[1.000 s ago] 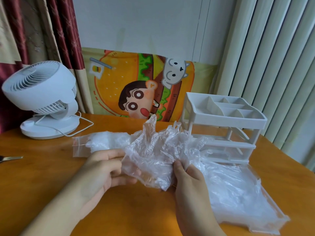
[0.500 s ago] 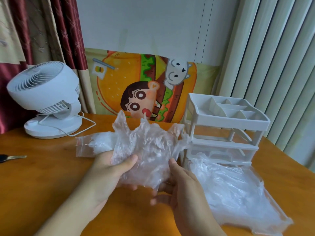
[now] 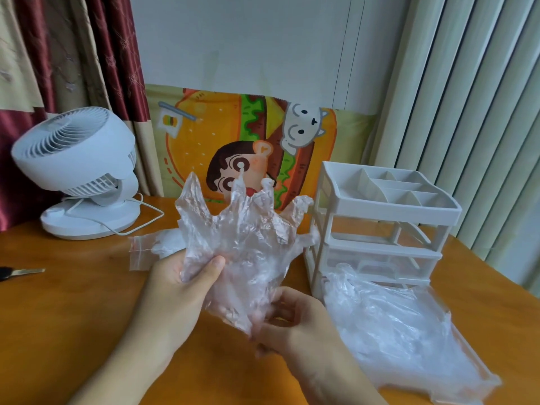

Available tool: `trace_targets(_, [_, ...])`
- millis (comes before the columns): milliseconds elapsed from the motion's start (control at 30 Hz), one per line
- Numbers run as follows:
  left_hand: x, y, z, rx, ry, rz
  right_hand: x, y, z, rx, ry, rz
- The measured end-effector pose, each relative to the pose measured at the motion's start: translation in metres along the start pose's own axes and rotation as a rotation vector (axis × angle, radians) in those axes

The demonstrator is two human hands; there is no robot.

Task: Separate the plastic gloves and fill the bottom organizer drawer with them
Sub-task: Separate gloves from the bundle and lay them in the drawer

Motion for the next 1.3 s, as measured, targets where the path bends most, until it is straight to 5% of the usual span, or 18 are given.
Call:
trace_targets(200, [-0.009, 0.01, 0.012, 0.118, -0.089, 0.072, -0.01, -0.014, 0.011, 0.455, -0.132, 0.054])
trace_targets(367, [-0.015, 0.014, 0.019, 0.257, -0.233, 0.069, -0.006, -0.002, -0.023, 0.217, 0.373, -0.016])
trace_targets(467, [-0.009, 0.004, 0.01, 0.273, -0.346, -0.122, -0.006, -0.005, -0.029, 0.091, 0.479, -0.109])
trace_targets(633, [-0.007, 0.003, 0.006, -0.226, -0.303, -0.335, -0.007, -0.013, -0.023, -0.086, 0.388, -0.173])
trace_targets(800, [-0.005, -0.001, 0.008, -0.11, -0.192, -0.29, -0.006, -0.014, -0.019, -0.145, 0.337, -0.178])
trace_targets(1033, [-0.005, 0.01, 0.002, 0.022, -0.073, -0.013, -0.01, -0.012, -0.01, -0.004, 0.227, -0.026])
trace_targets(1300, [0.016, 0.004, -0.001, -0.118, -0.153, -0.147, -0.011, -0.019, -0.011, -0.318, 0.268, -0.126])
Point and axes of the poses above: each hand's wrist, its own x-axis towards the middle knuckle, its own z-axis out of the palm, y = z × x, the point moved 6 cm from there along x, towards the middle knuckle, and after that the axes turned 5 degrees about z, right-handed, at the moved point
